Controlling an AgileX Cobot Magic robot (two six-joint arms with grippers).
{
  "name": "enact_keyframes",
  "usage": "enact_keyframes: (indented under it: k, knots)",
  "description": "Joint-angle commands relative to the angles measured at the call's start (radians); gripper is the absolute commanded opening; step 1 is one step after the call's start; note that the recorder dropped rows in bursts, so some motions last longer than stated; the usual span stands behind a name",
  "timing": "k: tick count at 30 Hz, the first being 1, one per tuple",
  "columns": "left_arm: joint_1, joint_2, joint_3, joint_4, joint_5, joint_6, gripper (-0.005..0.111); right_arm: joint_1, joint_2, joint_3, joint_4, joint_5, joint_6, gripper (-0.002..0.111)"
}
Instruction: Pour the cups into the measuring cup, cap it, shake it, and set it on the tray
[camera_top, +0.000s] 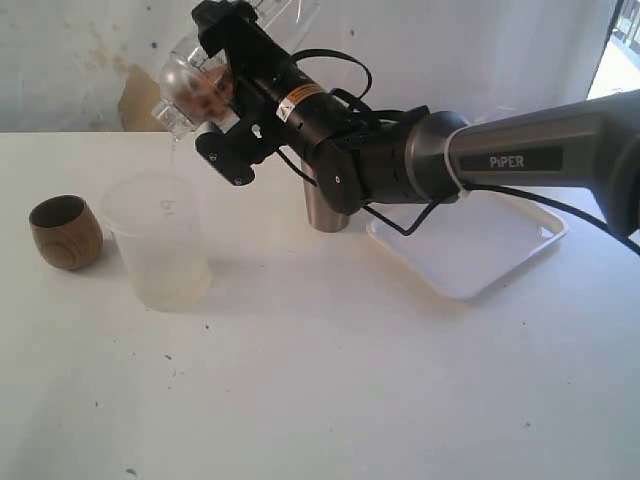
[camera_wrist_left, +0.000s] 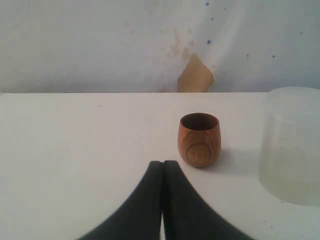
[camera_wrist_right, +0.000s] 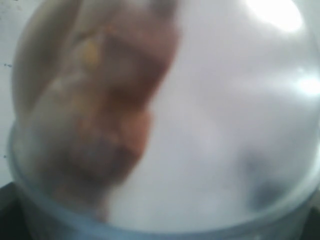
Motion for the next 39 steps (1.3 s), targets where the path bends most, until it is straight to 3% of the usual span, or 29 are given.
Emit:
enact_keyframes:
  k: [1,19,39]
  knots:
    - [0.001,-0.004,0.005,-0.001,-0.008,0.0,0.0,-0.006,-0.013,-0.004,0.003,-0.027,0.004,0.0]
    - [0.001,-0.004,0.005,-0.001,-0.008,0.0,0.0,-0.006,-0.013,-0.004,-0.158,-0.056,-0.021,0.0]
    - [0.001,-0.004,0.005,-0.001,-0.008,0.0,0.0,-0.006,-0.013,-0.004,-0.16,-0.056,-0.021,0.0]
